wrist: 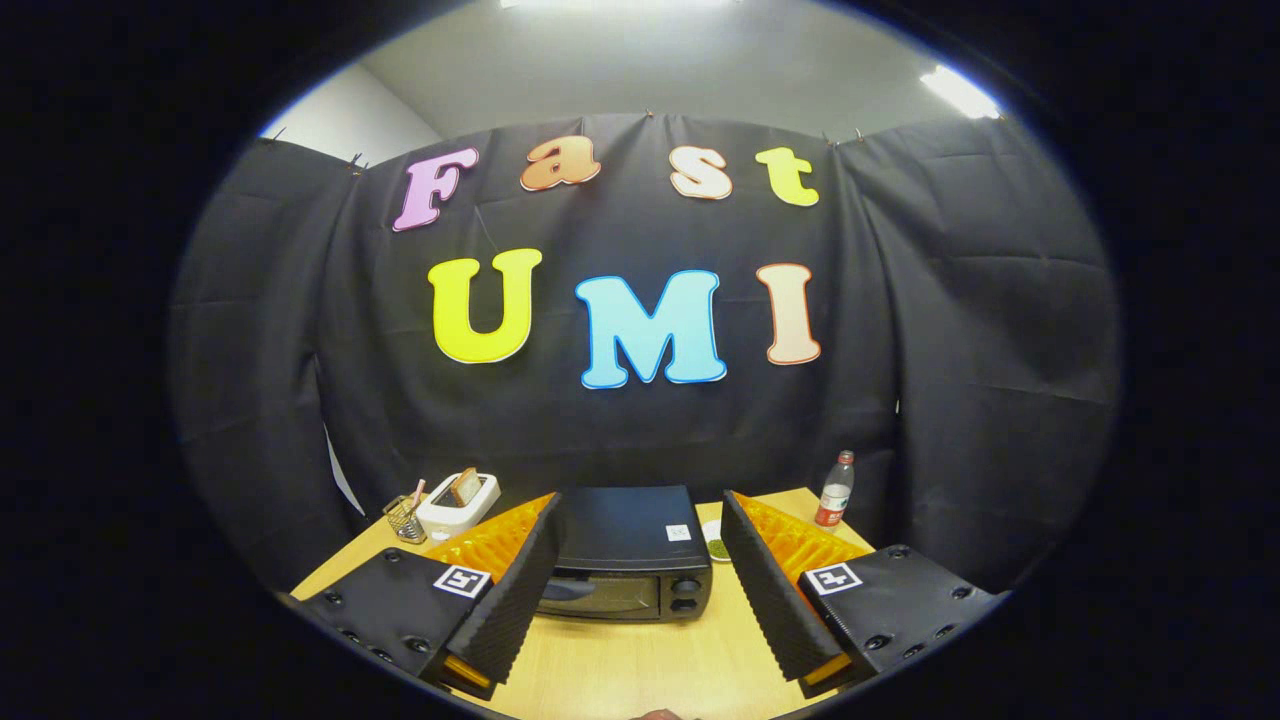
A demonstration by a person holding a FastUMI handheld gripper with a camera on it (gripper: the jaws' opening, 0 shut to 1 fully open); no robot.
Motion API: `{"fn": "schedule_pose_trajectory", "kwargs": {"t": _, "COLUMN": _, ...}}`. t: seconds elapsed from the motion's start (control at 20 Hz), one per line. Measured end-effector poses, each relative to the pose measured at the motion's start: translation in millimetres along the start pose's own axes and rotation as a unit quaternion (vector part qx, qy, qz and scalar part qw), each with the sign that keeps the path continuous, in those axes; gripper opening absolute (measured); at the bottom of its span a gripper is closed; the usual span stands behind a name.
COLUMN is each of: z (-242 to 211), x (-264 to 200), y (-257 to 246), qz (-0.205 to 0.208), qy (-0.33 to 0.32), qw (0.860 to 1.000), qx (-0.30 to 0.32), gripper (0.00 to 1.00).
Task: Open the toaster oven, put the food inside, and close the toaster oven door.
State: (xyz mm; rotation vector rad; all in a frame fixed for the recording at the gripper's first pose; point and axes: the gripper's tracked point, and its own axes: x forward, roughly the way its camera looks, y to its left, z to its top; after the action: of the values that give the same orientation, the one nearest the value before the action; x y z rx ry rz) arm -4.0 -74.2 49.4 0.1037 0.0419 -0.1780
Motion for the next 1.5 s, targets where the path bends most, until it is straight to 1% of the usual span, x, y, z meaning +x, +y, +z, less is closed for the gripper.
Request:
{"fn": "schedule_pose_trajectory", "kwargs": {"t": 0.15, "z": 5.3, "x": -24.8, "y": -20.6, "qz": -0.01, "qy": -0.017, "qw": 1.0, "qx": -0.004, "gripper": 0.98}}
{"fn": "schedule_pose_trajectory", "kwargs": {"t": 0.3, "z": -0.2, "x": -46.9, "y": -41.9, "qz": -0.025, "qy": -0.01, "qw": 1.0, "qx": -0.01, "gripper": 0.98}}
{"fn": "schedule_pose_trajectory", "kwargs": {"t": 0.45, "z": 5.2, "x": -61.8, "y": -61.9, "qz": -0.049, "qy": -0.029, "qw": 0.998, "qx": -0.032, "gripper": 0.98}}
{"fn": "schedule_pose_trajectory", "kwargs": {"t": 0.55, "z": 0.8, "x": -63.7, "y": -63.7, "qz": -0.054, "qy": -0.028, "qw": 0.998, "qx": -0.032, "gripper": 0.98}}
{"fn": "schedule_pose_trajectory", "kwargs": {"t": 0.8, "z": -11.1, "x": -54.0, "y": -52.2, "qz": -0.045, "qy": -0.007, "qw": 0.999, "qx": -0.019, "gripper": 0.98}}
{"fn": "schedule_pose_trajectory", "kwargs": {"t": 0.95, "z": -15.5, "x": -49.5, "y": -38.4, "qz": -0.03, "qy": 0.003, "qw": 0.999, "qx": -0.022, "gripper": 0.98}}
{"fn": "schedule_pose_trajectory", "kwargs": {"t": 1.1, "z": -17.1, "x": -46.1, "y": -29.7, "qz": -0.021, "qy": 0.008, "qw": 0.999, "qx": -0.039, "gripper": 0.98}}
{"fn": "schedule_pose_trajectory", "kwargs": {"t": 1.35, "z": -22.7, "x": -46.9, "y": -4.0, "qz": 0.009, "qy": 0.018, "qw": 1.0, "qx": -0.023, "gripper": 0.98}}
{"fn": "schedule_pose_trajectory", "kwargs": {"t": 1.5, "z": -24.5, "x": -48.7, "y": 2.8, "qz": 0.018, "qy": 0.023, "qw": 0.999, "qx": -0.023, "gripper": 0.98}}
